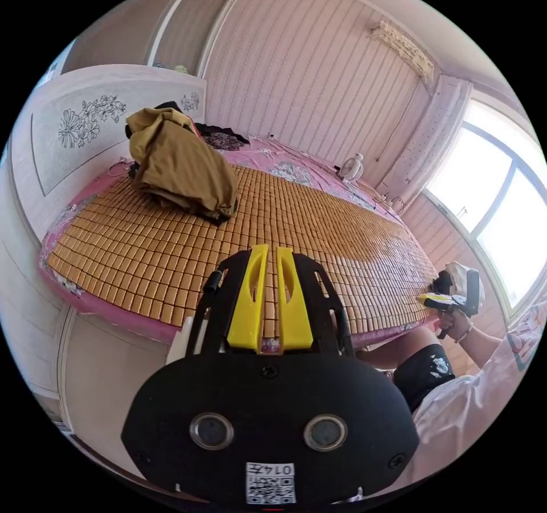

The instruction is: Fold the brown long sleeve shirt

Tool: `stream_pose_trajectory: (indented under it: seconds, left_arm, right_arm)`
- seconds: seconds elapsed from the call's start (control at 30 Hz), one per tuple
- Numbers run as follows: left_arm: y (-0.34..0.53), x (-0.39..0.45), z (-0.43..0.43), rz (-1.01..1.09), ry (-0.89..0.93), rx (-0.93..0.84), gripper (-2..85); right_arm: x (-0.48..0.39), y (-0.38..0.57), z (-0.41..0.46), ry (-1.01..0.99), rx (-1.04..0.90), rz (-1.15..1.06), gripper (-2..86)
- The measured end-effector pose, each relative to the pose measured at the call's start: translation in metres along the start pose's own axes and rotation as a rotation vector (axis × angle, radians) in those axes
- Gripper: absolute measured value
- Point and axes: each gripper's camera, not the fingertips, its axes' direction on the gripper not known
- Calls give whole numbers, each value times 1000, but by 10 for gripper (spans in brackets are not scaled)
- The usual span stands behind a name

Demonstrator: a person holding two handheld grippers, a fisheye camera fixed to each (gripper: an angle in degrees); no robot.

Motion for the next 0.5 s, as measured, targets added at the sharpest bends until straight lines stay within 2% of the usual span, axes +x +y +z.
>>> stream_pose_trajectory:
  seconds: [0.07, 0.17, 0.33, 0.5]
  left_arm:
    - [10, -28, -12, -48, -31, 24, 26]
    - [20, -69, -21, -109, -71, 57, 37]
    - [4, -122, -19, -164, -125, 119, 45]
    - [-46, -178, 2, -146, -252, 133, 46]
  right_arm:
    - [-32, -43, 50, -176, -98, -113, -8]
    - [-78, -88, 112, -311, -217, -277, -5]
    - [-149, -152, 194, -242, -326, -555, 37]
    - [-209, -223, 260, -216, -320, -731, 78]
